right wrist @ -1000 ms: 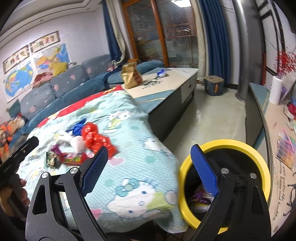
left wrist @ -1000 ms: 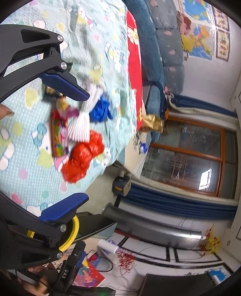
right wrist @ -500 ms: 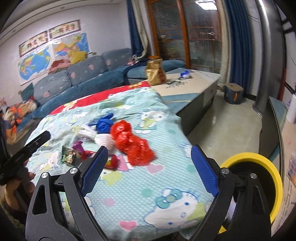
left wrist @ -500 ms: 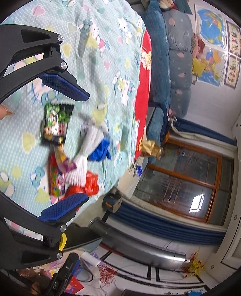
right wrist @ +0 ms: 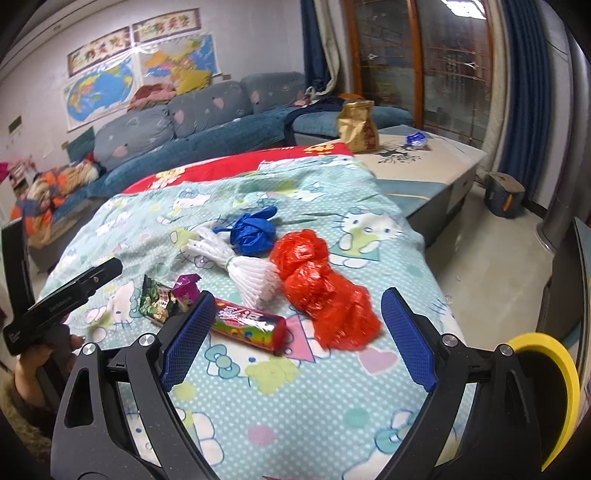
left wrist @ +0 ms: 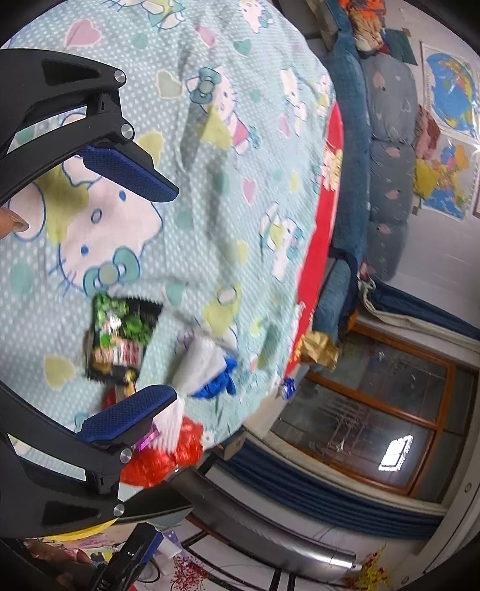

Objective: Collect trash
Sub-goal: 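Grasp the green snack bag with the left tool while the right tool grasps the red plastic bag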

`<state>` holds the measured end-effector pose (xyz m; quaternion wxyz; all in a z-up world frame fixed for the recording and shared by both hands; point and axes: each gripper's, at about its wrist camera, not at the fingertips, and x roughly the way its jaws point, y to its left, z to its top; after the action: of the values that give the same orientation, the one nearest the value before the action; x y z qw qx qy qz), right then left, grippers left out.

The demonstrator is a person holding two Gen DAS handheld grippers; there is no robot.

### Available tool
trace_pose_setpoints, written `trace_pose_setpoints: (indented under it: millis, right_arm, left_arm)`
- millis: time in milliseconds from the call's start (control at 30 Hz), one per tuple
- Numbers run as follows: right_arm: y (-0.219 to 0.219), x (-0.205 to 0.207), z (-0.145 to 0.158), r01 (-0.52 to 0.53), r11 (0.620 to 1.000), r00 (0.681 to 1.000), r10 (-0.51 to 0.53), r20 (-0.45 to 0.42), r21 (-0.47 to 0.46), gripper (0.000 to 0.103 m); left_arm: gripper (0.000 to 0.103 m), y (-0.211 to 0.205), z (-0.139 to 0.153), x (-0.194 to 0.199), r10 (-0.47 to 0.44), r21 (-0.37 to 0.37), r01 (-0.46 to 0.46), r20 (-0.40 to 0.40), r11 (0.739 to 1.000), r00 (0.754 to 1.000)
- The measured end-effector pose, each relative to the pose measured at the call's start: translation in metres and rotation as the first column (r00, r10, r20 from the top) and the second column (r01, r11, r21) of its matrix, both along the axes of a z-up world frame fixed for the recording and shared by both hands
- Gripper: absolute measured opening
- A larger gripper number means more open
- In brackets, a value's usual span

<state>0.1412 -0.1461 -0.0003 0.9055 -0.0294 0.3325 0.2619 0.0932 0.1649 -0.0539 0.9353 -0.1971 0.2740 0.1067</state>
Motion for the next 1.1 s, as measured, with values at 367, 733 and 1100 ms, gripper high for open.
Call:
trace_pose_setpoints:
  millis: [367,733,1100]
  right_arm:
    - [0.007,0.055,-0.031,0.032,0.996,0.997,-0.038,-0.065,-0.078,0.083]
    - [-0.003,0.078,-0.072,0.0,0.999,0.974,-0.011,-0.228,-0.047,0.053]
    - [-0.008,0.057,-0.074,-0.007,1.0,0.974,0.007,-0.227,0.004,0.018]
  left_arm:
    - [0.094,-0.006,-0.029,0.022,-0.103,-0.133,0.094,-0.06,0.987,0.993]
    - [0.054,-0.027,-0.045,0.045,-0.159,-0.137,0.141,-0.135,0.98,0.978]
    - [0.016,-0.025,-0.047,0.04,-0.186,-0.17,0.165,-0.119,0.972,0.975]
